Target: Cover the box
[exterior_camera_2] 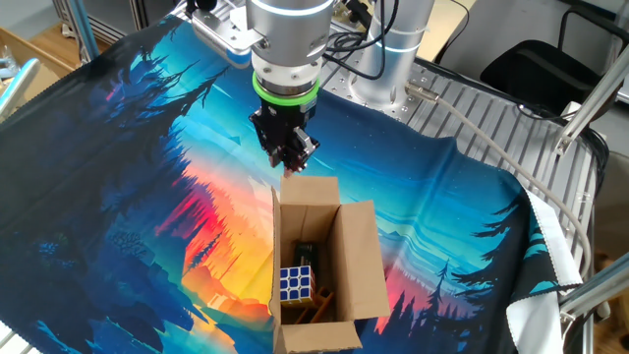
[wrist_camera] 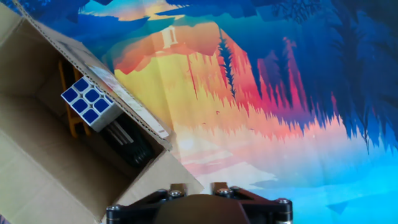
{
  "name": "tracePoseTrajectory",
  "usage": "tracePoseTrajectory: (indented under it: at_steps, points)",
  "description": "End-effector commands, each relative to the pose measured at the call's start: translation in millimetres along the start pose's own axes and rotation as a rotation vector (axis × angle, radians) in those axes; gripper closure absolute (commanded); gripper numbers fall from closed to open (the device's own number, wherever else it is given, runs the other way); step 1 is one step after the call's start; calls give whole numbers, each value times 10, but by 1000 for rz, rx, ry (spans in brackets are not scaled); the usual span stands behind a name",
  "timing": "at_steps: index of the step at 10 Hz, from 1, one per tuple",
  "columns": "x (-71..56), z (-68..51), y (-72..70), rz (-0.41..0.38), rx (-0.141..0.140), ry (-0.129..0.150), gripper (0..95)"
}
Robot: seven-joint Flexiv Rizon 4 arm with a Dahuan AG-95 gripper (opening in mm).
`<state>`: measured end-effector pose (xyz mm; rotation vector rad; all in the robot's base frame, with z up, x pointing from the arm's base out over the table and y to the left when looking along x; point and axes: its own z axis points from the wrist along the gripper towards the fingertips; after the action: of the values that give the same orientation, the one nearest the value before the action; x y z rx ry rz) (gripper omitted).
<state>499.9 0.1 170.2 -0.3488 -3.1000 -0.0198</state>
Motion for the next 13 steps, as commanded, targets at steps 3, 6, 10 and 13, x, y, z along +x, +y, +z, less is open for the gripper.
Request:
tracePoseTrajectory:
  at_steps: [3,6,10,13]
  points:
    - [0,1,0,-10,2,-1,950]
    - [45,-35,56,24,9,11,950]
    - [118,-73,124,97,18,32,950]
    - [187,-4,128,222,21,29,950]
